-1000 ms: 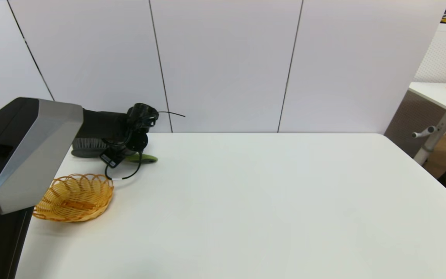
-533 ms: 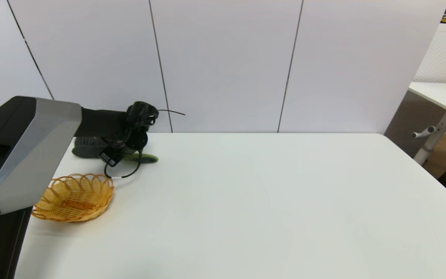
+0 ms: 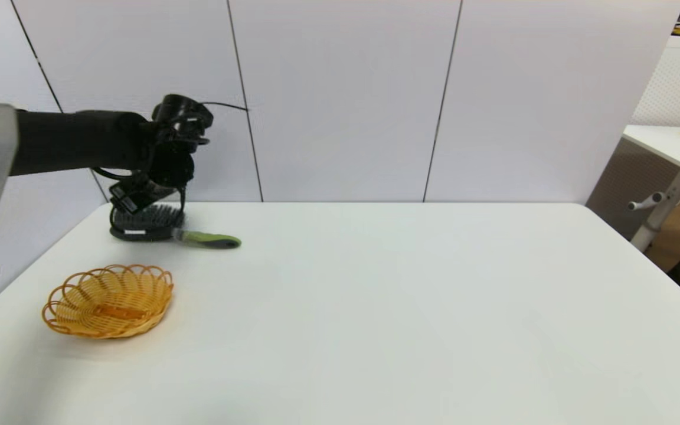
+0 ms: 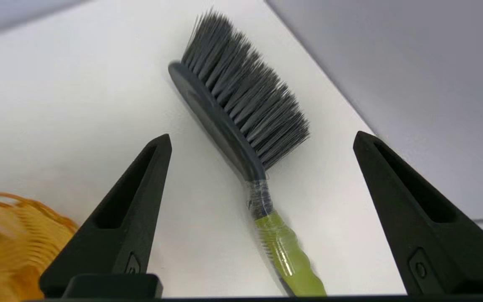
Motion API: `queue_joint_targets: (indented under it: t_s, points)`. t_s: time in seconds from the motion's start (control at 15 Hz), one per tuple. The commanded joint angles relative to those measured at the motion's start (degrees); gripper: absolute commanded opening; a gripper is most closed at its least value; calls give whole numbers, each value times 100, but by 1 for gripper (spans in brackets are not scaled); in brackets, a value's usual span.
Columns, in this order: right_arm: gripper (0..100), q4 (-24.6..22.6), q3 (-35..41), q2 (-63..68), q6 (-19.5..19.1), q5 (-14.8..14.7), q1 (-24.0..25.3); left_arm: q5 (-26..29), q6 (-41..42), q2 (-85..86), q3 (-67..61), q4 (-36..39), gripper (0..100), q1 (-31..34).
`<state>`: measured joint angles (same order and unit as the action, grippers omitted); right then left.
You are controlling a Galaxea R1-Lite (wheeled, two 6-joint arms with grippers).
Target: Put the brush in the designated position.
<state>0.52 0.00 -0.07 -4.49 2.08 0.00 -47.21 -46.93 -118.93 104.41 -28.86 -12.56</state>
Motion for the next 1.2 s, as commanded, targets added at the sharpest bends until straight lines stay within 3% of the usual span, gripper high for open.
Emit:
queue_joint_targets:
  t_s: [0.07, 0.27, 0.53, 0.73, 1.2]
  points:
    - [100, 0, 9, -10, 0, 2, 0, 538, 2461, 1329, 27, -24, 100, -10]
    - [100, 0, 9, -10, 0, 2, 0, 1645, 4333, 1979, -61, -50, 100, -10]
    - [100, 0, 9, -10, -8, 2, 0, 3676, 5845, 3016, -852, -235, 100, -10]
    - [100, 0, 9, -10, -8, 2, 0, 3816, 6161, 4229, -2021, -191, 100, -10]
    - [100, 0, 9, -10, -8, 2, 0, 3816, 5959, 7850, -4930, 460, 100, 175]
